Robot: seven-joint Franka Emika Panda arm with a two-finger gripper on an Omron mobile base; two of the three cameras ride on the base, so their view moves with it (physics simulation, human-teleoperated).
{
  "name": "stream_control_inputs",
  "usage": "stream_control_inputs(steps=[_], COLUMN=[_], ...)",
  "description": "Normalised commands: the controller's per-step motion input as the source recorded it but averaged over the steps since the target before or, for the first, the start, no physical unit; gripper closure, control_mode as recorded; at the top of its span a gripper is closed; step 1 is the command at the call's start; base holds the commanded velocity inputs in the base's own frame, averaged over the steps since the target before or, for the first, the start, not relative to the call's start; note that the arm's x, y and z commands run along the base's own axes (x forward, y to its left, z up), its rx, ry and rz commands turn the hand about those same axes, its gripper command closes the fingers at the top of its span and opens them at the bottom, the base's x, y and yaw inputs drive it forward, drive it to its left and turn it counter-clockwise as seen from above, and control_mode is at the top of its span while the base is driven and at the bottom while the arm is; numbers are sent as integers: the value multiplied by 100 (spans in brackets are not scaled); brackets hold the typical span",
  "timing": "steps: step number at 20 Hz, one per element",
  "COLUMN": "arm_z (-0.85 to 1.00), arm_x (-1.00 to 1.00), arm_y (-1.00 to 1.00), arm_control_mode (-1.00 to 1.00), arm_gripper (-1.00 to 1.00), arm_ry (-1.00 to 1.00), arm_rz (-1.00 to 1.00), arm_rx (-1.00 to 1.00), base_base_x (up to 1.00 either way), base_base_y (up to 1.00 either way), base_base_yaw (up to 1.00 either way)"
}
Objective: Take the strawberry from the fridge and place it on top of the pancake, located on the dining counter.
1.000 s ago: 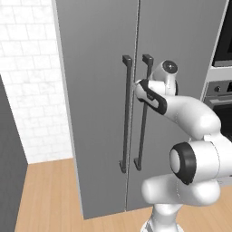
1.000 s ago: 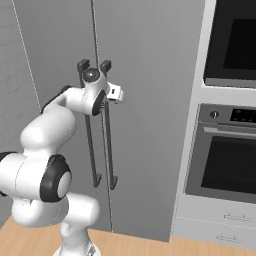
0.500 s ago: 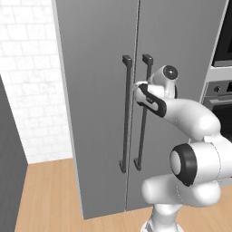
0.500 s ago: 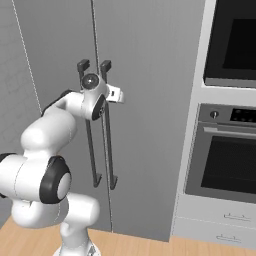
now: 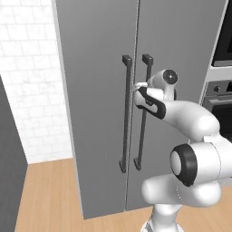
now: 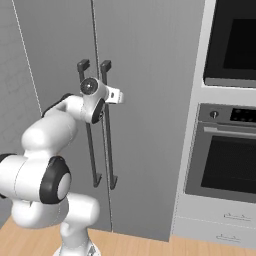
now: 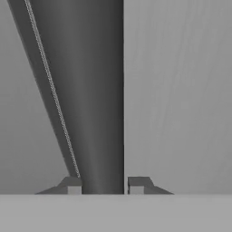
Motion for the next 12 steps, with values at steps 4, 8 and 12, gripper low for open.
stream_control_inputs(steps=[4,8,12], arm_z=[0,16,29], arm_x=[-45,-100,-100], arm_y=[-34,-89,-99], arm_control_mode=[-100,-100,-100], arm_gripper=[100,100,100], arm_ry=[-1,0,1], arm_rz=[-2,-7,-5], arm_rx=[0,6,10], base_base_x=[0,0,0], base_base_y=[0,0,0], base_base_yaw=[0,0,0])
